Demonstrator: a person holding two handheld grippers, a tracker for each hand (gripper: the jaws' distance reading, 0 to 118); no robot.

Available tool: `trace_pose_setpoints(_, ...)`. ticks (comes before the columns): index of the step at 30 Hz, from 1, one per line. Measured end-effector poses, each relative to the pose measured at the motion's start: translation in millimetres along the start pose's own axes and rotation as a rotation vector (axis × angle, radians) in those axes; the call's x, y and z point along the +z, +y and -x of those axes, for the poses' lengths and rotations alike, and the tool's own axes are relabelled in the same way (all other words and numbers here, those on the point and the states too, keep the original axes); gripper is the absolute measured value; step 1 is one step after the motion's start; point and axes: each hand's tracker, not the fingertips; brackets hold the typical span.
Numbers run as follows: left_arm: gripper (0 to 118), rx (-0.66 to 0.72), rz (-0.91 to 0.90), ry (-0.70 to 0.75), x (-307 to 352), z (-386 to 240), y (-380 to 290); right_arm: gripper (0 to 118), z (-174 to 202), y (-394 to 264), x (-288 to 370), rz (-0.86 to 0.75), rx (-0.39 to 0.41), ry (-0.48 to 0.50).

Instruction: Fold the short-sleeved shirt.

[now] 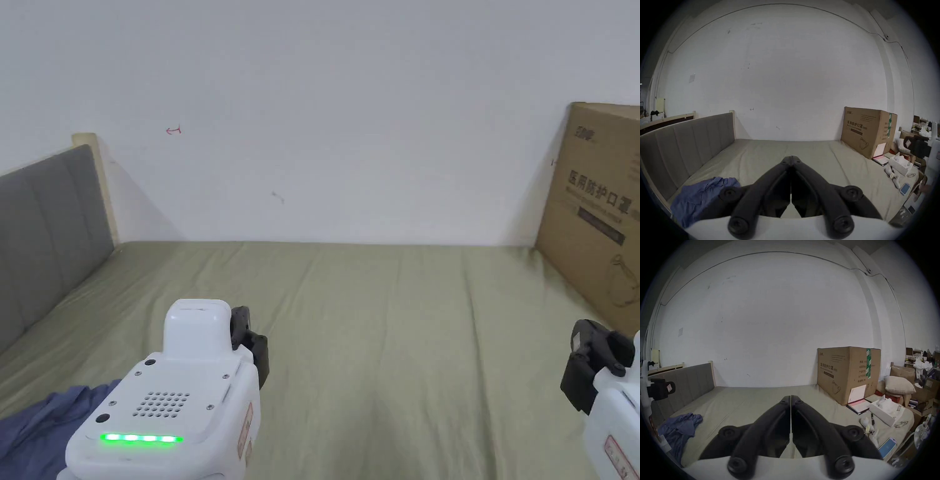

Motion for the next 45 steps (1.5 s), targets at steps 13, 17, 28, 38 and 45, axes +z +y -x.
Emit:
trace_pose_setpoints(13, 0, 0.023, 0.009, 0.436, 92, 163, -14, 1, 162, -10, -22, 0.091, 0.018, 0.456)
trace_pose_setpoints(17, 0, -0.019, 0.043, 0.512, 110, 188, -16, 1, 189, -9, -15, 0.096, 0.032, 0.554)
trace_pose_setpoints(28, 0, 0.414, 0.65, 0.234, 12, 296, -33, 1, 156, -10, -23, 0.188, 0.054, 0.568)
trace_pose_setpoints(38, 101, 0.478, 0.944, 0.276, -92, 342, -152, 1, 105, -36, -50, 0.368, 0.042, 0.452)
trace_pose_setpoints(45, 103, 0.424, 1.083, 0.317, -140, 348, -231, 1, 88, -52, -59, 0.459, 0.071, 0.419)
